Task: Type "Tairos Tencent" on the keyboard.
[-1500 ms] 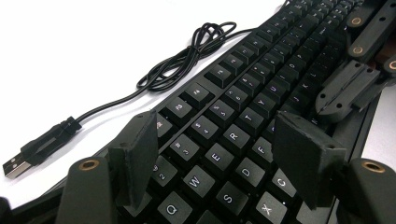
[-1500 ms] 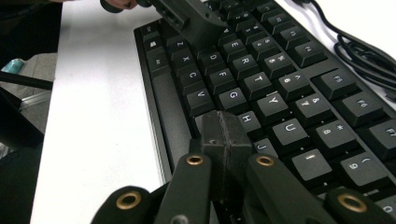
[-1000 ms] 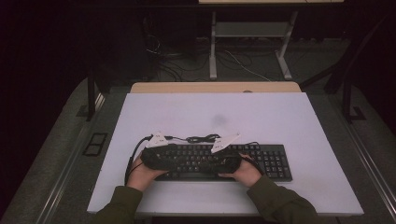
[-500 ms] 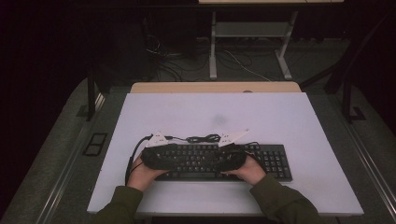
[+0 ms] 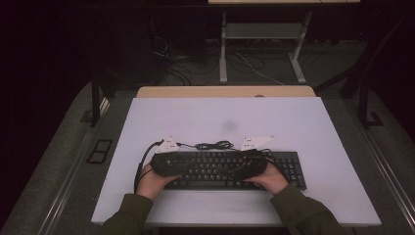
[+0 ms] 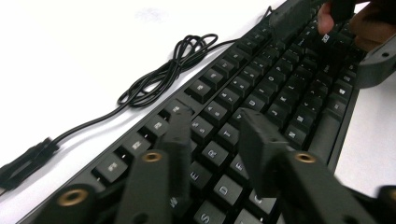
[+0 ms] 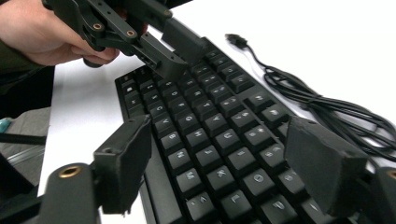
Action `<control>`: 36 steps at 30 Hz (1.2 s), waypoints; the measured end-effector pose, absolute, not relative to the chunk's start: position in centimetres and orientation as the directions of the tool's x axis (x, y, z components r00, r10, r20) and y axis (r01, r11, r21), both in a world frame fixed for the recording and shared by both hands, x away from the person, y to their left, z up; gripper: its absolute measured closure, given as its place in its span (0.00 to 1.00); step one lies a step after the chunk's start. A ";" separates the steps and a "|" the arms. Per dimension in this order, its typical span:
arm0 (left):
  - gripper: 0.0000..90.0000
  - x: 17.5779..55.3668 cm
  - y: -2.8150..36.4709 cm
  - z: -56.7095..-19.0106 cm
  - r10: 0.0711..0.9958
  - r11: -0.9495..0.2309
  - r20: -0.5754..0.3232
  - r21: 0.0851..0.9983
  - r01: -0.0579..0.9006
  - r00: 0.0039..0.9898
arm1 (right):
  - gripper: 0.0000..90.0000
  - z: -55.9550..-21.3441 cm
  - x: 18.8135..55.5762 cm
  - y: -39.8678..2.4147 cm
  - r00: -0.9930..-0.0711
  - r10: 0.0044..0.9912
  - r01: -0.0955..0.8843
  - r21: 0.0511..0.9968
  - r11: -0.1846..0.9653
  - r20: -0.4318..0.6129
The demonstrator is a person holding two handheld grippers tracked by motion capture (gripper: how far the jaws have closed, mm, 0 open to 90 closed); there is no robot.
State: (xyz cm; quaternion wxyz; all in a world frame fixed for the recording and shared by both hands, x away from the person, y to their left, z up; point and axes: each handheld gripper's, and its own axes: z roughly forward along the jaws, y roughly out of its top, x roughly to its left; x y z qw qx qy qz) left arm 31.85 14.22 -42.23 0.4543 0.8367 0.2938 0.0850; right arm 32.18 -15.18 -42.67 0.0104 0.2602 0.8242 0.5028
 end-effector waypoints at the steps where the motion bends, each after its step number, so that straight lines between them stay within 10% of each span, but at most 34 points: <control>1: 0.79 31.9 14.1 -42.2 0.563 -0.416 -0.129 0.809 0.415 0.816 | 0.23 -42.6 32.2 -15.4 -0.864 0.441 0.418 0.837 0.354 0.244; 9: 0.99 32.2 12.8 -42.3 0.544 -0.436 -0.130 0.800 0.412 0.829 | 0.21 -42.7 32.0 -16.9 -0.850 0.465 0.428 0.840 0.332 0.250; 36: 0.99 32.8 11.4 -43.6 0.532 -0.511 -0.119 0.744 0.431 0.838 | 0.21 -43.0 32.1 -17.2 -0.848 0.469 0.429 0.840 0.332 0.247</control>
